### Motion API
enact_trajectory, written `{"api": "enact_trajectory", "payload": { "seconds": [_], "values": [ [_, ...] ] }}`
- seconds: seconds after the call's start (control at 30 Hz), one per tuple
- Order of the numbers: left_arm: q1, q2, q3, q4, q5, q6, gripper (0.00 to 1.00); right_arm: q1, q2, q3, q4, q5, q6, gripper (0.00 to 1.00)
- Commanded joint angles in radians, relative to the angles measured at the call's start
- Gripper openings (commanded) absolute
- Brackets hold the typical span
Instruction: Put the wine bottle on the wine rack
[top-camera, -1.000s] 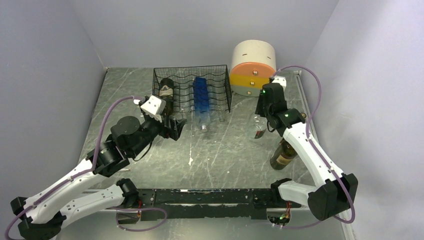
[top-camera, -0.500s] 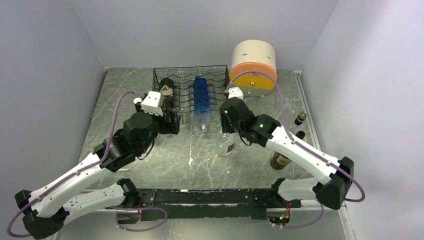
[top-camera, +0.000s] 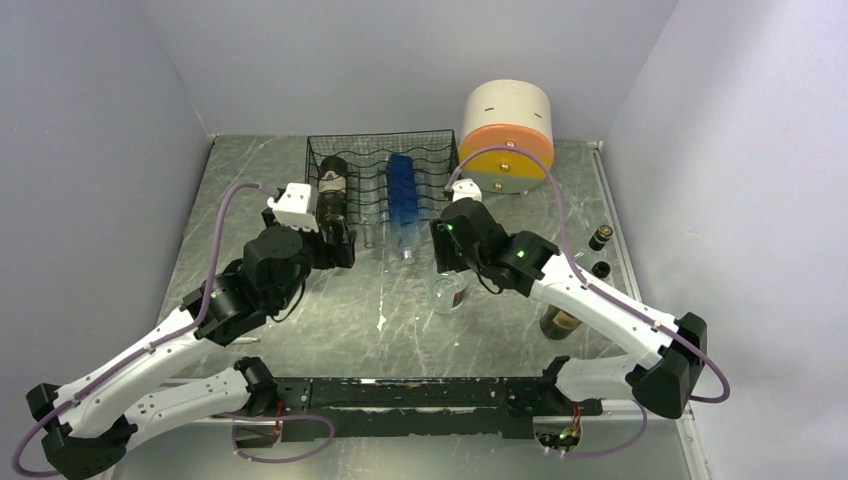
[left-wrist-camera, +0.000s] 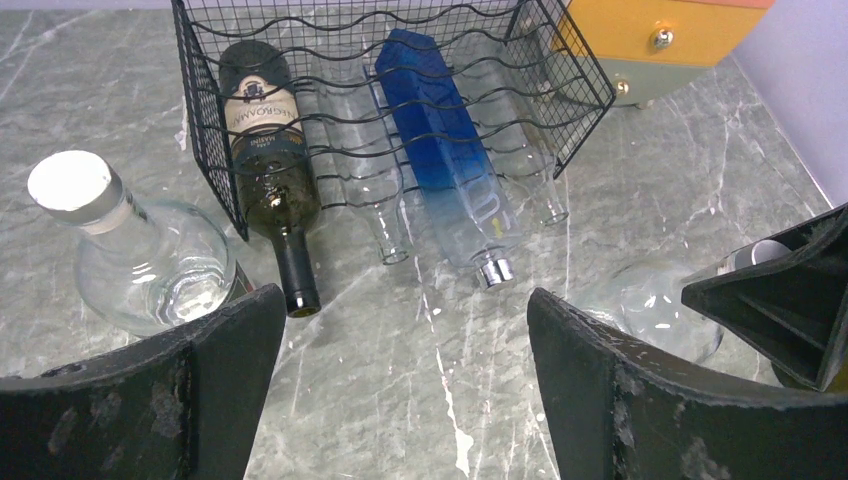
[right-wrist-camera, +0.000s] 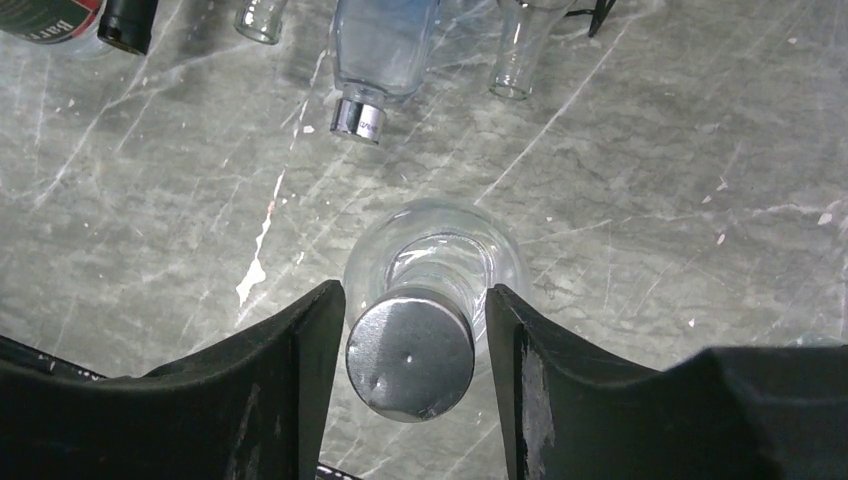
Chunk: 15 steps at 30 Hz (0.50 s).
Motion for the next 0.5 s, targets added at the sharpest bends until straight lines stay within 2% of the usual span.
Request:
{"api": "enact_trajectory", "payload": {
  "seconds": [0.0,0.1,0.13,0.3,0.37,0.47],
  "values": [
    [-0.002,0.001,0.03,-0.019,-0.013,-0.025,0.94,0.001,-0.019,-0.018,0.011,-0.025,-0.013,0.58],
    [-0.002,-0.01,0.021,0.002,0.002,-0.031,0.94,0.002,-0.006,-0.017,0.001,-0.045,-0.026,0.56],
    [-0.002,-0.015,0.016,0.011,0.007,-0.034,0.94,0.001,-0.001,-0.016,-0.002,-0.053,-0.033,0.52],
    [-0.002,-0.03,-0.013,0.04,0.037,-0.046,0.94,0.0,0.012,-0.014,0.024,-0.135,-0.067,0.11],
    [-0.002,-0.028,-0.02,0.048,0.06,-0.038,0.94,0.004,0.013,-0.006,0.044,-0.208,-0.071,0.05],
    [-0.002,-0.021,-0.021,0.043,0.063,-0.042,0.94,0.007,-0.008,-0.018,0.111,-0.329,-0.06,0.02]
  ]
}}
